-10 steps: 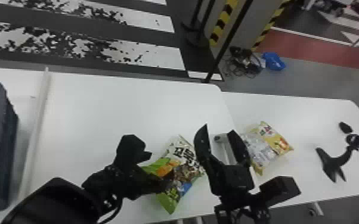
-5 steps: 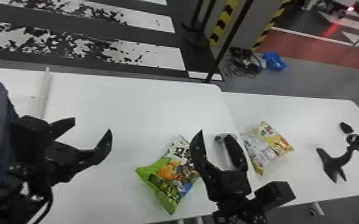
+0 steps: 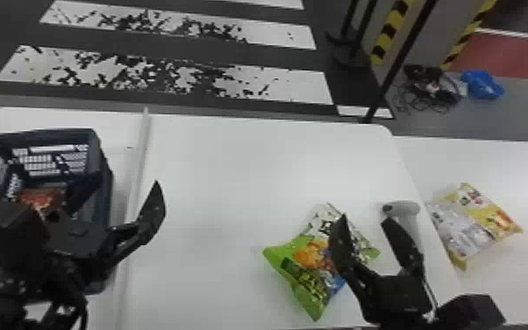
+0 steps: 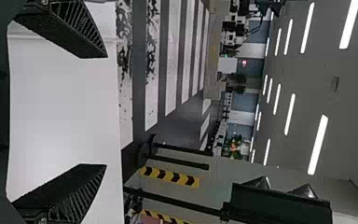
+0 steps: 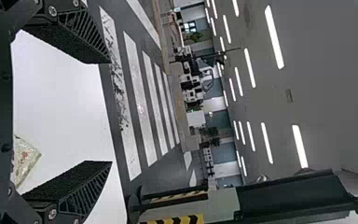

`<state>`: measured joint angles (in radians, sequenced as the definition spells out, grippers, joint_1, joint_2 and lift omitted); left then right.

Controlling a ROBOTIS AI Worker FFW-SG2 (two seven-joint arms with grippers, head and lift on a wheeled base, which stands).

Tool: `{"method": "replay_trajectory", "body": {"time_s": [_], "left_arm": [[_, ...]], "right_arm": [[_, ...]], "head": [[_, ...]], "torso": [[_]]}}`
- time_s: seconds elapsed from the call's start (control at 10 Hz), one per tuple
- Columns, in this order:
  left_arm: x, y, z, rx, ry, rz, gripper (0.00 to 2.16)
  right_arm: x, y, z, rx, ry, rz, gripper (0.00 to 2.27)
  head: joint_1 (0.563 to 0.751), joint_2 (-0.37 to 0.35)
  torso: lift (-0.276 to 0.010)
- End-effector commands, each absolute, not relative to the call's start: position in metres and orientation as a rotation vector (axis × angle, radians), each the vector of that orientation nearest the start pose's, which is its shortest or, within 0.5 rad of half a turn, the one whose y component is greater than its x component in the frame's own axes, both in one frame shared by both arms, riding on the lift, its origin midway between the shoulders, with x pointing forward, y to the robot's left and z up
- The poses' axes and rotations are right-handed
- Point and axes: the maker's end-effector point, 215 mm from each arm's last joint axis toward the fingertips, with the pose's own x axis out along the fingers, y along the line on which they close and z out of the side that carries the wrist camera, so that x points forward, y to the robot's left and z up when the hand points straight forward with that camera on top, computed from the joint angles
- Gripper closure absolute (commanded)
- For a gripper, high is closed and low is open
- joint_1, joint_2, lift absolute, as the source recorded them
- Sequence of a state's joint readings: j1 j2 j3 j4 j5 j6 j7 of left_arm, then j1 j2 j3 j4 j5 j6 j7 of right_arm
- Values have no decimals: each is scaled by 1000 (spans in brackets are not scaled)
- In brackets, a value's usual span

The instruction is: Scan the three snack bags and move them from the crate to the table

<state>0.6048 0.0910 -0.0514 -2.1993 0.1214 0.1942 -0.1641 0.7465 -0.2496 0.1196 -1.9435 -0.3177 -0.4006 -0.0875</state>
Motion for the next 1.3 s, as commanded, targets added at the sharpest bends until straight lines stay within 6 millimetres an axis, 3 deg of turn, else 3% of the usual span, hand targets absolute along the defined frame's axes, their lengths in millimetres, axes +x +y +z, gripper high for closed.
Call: {"method": "replay_trajectory", "body": {"time_s": [0.0, 0.1, 0.3, 0.5, 0.7, 0.8, 1.0, 1.2], "left_arm": [[396, 178, -364, -70, 169, -244, 36], [390, 180, -364, -63, 139, -241, 36], [386, 185, -371, -55, 140, -235, 36], [386, 182, -370, -55, 134, -239, 36], [382, 175, -374, -54, 141, -255, 36], [382, 174, -372, -52, 132, -259, 36], [382, 175, -371, -41, 129, -270, 36], [381, 175, -374, -41, 136, -275, 36]], "right_arm": [[351, -229, -428, 137, 155, 90, 124], [348, -227, -452, 103, 231, 131, 124], [328, -198, -491, 23, 381, 294, 124], [315, -166, -477, -103, 358, 386, 130], [314, -131, -489, -244, 401, 448, 130], [316, -118, -506, -354, 450, 457, 130], [320, -115, -527, -573, 520, 421, 130], [326, -136, -539, -746, 612, 317, 130]], "head": [[695, -111], [695, -93], [695, -56], [695, -7], [695, 25], [695, 47], [695, 88], [695, 89]], "torso": [[-62], [-62], [-62], [-62], [-62], [-62], [-62], [-62]]}}
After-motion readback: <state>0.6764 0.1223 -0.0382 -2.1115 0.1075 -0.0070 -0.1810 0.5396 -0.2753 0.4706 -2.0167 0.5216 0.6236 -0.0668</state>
